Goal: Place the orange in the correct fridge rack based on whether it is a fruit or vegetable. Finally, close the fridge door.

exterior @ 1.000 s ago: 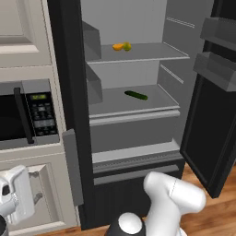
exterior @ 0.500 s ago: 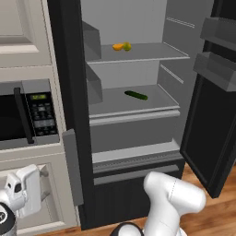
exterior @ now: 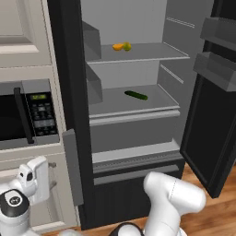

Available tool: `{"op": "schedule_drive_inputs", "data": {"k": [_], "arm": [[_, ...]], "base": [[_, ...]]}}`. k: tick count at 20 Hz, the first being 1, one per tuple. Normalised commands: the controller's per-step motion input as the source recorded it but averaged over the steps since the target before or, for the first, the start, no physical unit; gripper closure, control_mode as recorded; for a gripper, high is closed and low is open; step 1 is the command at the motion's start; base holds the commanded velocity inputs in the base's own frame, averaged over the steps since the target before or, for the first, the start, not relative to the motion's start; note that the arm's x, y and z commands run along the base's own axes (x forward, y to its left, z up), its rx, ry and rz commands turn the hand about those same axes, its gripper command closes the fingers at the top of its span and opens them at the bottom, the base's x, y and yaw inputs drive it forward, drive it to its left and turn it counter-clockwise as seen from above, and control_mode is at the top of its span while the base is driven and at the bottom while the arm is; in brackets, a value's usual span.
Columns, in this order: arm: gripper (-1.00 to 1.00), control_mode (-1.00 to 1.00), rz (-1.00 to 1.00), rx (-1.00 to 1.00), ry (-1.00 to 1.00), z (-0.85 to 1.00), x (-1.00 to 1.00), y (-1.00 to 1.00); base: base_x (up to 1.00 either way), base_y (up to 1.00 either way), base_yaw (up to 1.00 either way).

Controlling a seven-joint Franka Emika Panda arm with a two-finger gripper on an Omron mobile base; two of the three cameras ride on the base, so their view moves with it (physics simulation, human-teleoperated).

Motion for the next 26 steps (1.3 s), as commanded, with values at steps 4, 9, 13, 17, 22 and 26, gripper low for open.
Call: {"op": "schedule_drive_inputs", "data": {"k": [4, 9, 13, 17, 22, 26], "arm": [[-1.00, -1.00, -0.03, 0.00, 0.00, 0.00, 0.55, 0.00], [-1.00, -1.00, -0.13, 0.00, 0.00, -0.03, 0.11, -0.21], [-1.00, -1.00, -0.18, 0.00, 0.00, -0.01, 0.00, -0.55], [-1.00, -1.00, -0.13, 0.00, 0.00, 0.00, 0.00, -0.76], [-1.00, -1.00, -0.07, 0.01, -0.02, 0.00, 0.00, -0.94], [-1.00, -1.00, 0.00, 0.04, -0.09, 0.00, 0.00, -0.97]], "base": [[0.00, 0.00, 0.00], [0.00, 0.00, 0.00], [0.00, 0.00, 0.00], [0.00, 0.00, 0.00], [0.00, 0.00, 0.00], [0.00, 0.00, 0.00]]}}
